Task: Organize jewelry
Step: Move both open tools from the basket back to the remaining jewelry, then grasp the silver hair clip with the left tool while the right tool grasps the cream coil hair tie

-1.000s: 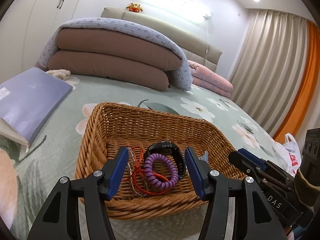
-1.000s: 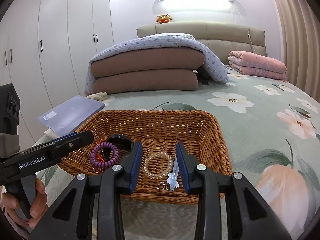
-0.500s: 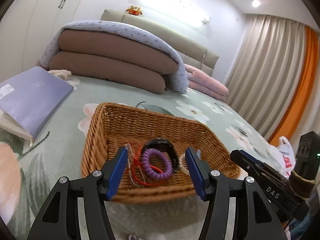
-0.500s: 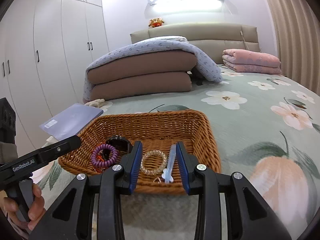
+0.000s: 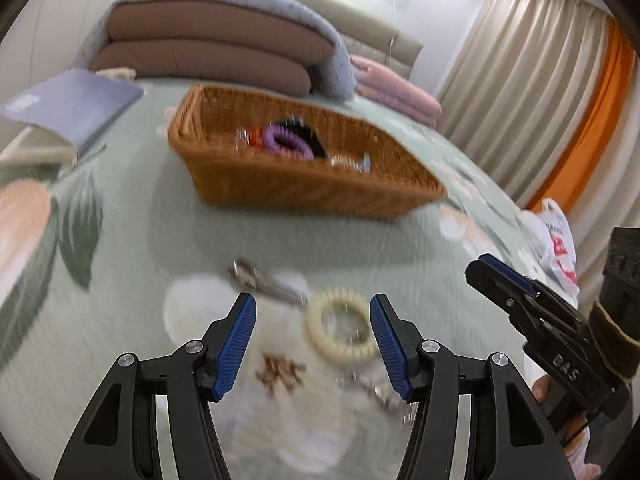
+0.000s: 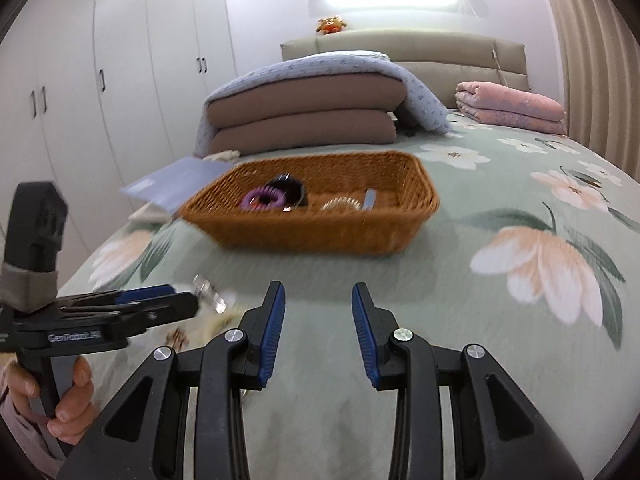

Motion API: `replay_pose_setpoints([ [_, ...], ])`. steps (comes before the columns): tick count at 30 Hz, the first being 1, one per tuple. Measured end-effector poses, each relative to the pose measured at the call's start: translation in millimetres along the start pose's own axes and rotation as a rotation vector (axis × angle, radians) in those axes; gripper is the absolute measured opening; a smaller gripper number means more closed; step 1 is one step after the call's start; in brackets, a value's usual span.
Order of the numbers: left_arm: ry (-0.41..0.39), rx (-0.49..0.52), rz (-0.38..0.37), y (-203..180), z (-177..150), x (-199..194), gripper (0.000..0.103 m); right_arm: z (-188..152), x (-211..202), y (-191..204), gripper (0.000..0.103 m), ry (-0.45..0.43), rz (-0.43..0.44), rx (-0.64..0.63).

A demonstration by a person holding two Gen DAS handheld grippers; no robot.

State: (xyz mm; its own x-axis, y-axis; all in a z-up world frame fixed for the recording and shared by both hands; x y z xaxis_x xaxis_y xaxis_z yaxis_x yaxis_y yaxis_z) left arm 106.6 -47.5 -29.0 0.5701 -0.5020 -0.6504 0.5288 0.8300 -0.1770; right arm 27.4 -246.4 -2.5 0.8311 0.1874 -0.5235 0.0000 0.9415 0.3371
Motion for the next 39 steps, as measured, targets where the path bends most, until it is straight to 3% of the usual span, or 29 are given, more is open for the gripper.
replay_pose_setpoints([
  [7, 0.063, -0.023, 0.046, 3.4, -1.4, 19.4, 0.061, -13.1, -3.6, -3.9, 0.037, 0.042, 0.035, 0.026],
  [16, 0.058, 0.002, 0.073, 1.1, -1.7, 19.4, 0.061, -15.2, 8.2, -0.4, 0.037, 0.091, 0.043, 0.013],
  [20, 0.042, -0.047, 0.108, 11.5, -0.2, 15.1, 0.057, -11.4, 13.8, 3.3, 0.037, 0.123, 0.056, 0.005],
  [28, 0.042, -0.157, 0.040, 31.2, 6.9, 22.9, 0.046, -1.2, 56.5, 39.3, 0.037, 0.226, 0.070, -0.079],
  [31, 0.045, -0.181, 0.005, 31.2, 9.5, 29.9, 0.042, -10.1, 75.0, 48.9, 0.026, 0.294, 0.050, -0.129],
  [39, 0.070, -0.215, -0.018, 34.7, 19.9, 50.9, 0.032, -16.5, 89.0, 46.0, 0.013, 0.346, 0.039, -0.133],
])
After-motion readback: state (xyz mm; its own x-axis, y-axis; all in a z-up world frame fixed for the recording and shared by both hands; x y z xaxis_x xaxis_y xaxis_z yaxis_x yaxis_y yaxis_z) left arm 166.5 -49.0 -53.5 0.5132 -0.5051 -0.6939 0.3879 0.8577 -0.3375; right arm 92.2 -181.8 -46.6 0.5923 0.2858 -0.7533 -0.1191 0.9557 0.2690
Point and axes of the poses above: each gripper's, at about its wrist camera, not at the fingertips, and x roughly the way its jaws point, y to its left, z to its top, the point moved 2 cm from there along x, roughly the way its jaws point, and after that the axes turned 14 degrees about x, right-handed, at the moved point
